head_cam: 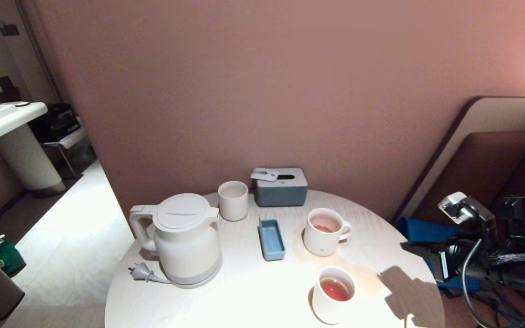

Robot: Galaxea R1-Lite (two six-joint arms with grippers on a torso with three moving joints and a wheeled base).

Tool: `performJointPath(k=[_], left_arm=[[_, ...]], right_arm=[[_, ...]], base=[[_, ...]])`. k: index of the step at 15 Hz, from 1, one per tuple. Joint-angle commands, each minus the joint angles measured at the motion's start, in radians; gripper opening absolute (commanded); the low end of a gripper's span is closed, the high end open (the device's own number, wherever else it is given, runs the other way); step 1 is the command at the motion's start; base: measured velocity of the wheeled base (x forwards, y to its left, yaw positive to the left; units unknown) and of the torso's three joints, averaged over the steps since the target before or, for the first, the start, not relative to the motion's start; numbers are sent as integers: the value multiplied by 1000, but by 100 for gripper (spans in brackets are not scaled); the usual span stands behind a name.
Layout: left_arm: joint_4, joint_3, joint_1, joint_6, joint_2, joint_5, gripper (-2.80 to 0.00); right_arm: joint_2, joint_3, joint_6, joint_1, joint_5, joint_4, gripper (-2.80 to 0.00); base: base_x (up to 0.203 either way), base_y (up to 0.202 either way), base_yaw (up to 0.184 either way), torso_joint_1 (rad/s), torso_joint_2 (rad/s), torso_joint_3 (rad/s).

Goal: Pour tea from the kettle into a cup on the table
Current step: Pick up the cup

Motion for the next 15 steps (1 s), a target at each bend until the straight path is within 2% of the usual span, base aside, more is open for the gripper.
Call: performJointPath(k=[1,5,7,10,15], left_arm=[[-1,0,0,0,2,0,-280],[-1,0,0,0,2,0,-280],[-1,0,0,0,2,0,-280],[-1,0,0,0,2,0,-280],[-1,0,0,0,2,0,-280]], right_arm=[[151,43,-26,-7,19,-129,-280],[385,99,-102,-7,23,-475,-280],[460,105,-104,3,-11,-574,-280],[496,71,-34,50,-78,-648,-280],[493,48,-1,134,-154,-650,-280]], base=[[0,0,0,0,0,0],[0,0,0,0,0,0],[0,0,0,0,0,0],[0,0,0,0,0,0],[0,0,0,0,0,0]])
